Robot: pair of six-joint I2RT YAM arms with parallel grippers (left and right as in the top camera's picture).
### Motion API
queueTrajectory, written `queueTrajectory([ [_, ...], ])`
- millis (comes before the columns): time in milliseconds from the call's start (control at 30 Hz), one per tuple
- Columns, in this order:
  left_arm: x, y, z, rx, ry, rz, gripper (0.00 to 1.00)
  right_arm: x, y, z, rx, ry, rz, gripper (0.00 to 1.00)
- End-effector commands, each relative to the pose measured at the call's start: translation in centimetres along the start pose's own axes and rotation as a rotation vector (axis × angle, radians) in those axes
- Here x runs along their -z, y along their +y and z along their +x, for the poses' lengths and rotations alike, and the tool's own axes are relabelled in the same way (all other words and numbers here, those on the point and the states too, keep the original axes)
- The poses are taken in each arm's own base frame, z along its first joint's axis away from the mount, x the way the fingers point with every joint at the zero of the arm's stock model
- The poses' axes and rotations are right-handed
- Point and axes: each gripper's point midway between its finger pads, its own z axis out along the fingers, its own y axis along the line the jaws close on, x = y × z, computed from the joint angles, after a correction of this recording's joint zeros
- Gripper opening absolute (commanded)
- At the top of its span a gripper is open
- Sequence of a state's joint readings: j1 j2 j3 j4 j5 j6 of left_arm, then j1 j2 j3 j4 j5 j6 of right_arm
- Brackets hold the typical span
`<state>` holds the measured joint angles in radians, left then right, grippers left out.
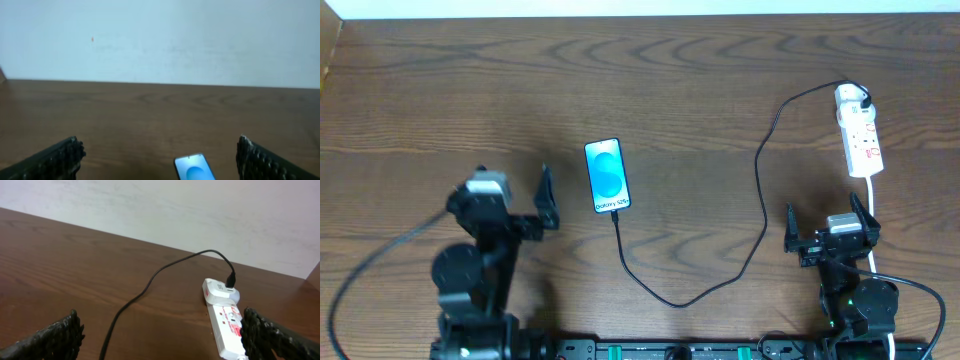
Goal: Plug charger to phone and switch on socket
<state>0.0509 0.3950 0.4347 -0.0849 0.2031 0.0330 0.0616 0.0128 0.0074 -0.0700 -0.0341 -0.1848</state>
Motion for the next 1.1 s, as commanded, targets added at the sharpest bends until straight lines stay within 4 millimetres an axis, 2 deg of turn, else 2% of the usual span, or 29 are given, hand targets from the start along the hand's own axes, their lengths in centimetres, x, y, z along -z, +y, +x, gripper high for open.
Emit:
queueTrajectory([
  [0,0.6,0.0,1.7,-0.084,-0.044,-0.013,0.99,0.0,0.4,-0.1,-0.012,-0.005,-0.017,0.99],
  [400,0.8,0.7,8.1,-0.084,-0.054,-0.043,0.99,0.0,0.4,-0.1,-0.012,-0.005,-0.017,0.99],
  [600,0.5,0.9,11.3,-0.075,0.023,-0.042,0.99,0.0,0.4,-0.1,-0.012,-0.005,-0.017,0.99],
  [1067,0.5,0.9,11.5,-0.074,0.031,-0.042,0.99,0.0,0.4,-0.1,-0.011,-0.005,-0.017,0.99],
])
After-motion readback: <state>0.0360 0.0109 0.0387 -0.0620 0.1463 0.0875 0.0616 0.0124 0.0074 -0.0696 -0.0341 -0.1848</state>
